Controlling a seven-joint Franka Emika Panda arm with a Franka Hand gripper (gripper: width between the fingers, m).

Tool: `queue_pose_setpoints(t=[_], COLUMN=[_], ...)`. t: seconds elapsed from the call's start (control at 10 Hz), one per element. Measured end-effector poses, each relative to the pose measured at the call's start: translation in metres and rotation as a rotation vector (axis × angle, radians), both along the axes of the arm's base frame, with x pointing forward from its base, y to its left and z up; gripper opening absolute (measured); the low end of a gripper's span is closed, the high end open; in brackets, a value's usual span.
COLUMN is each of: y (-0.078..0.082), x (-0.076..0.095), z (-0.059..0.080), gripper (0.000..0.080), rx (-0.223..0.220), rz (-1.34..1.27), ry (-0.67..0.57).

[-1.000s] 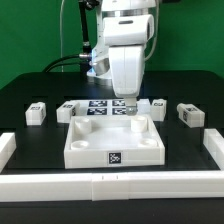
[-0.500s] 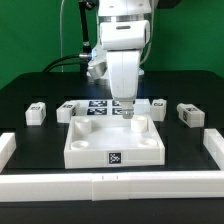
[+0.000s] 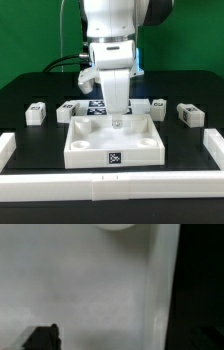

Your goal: Assemble one leg

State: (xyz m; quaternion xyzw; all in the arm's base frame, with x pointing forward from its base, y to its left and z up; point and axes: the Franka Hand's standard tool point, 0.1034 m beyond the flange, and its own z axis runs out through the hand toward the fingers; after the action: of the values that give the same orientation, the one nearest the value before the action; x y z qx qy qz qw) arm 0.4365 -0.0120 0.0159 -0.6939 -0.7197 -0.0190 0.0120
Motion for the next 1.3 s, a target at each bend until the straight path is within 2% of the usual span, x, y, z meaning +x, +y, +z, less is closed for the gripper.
queue_pose_setpoints(t=[0.2, 0.5, 0.6, 0.7, 0.8, 0.9, 1.0, 1.3], y=[0.0018, 0.0018, 0.0018, 0.0018, 0.0018, 0.0018, 0.0017, 0.0017], x=[-0.005, -0.0043, -0.0043, -0.0045, -0.0047, -0.005, -0.005, -0.0051], z=[-0.008, -0.0081, -0.0082, -0.0084, -0.0086, -0.0088, -0.009, -0.009], gripper=[0.065, 0.0627, 0.0413, 0.0413, 0.0205, 0.0205, 0.0057, 0.0057], rx=[0.004, 0.004, 0.004, 0.004, 0.004, 0.004, 0.005, 0.004], rz=[-0.006, -0.018, -0.019, -0.019, -0.019, -0.019, -0.019, -0.02], ry=[0.014, 0.014, 0.015, 0.015, 0.016, 0.016, 0.017, 0.017])
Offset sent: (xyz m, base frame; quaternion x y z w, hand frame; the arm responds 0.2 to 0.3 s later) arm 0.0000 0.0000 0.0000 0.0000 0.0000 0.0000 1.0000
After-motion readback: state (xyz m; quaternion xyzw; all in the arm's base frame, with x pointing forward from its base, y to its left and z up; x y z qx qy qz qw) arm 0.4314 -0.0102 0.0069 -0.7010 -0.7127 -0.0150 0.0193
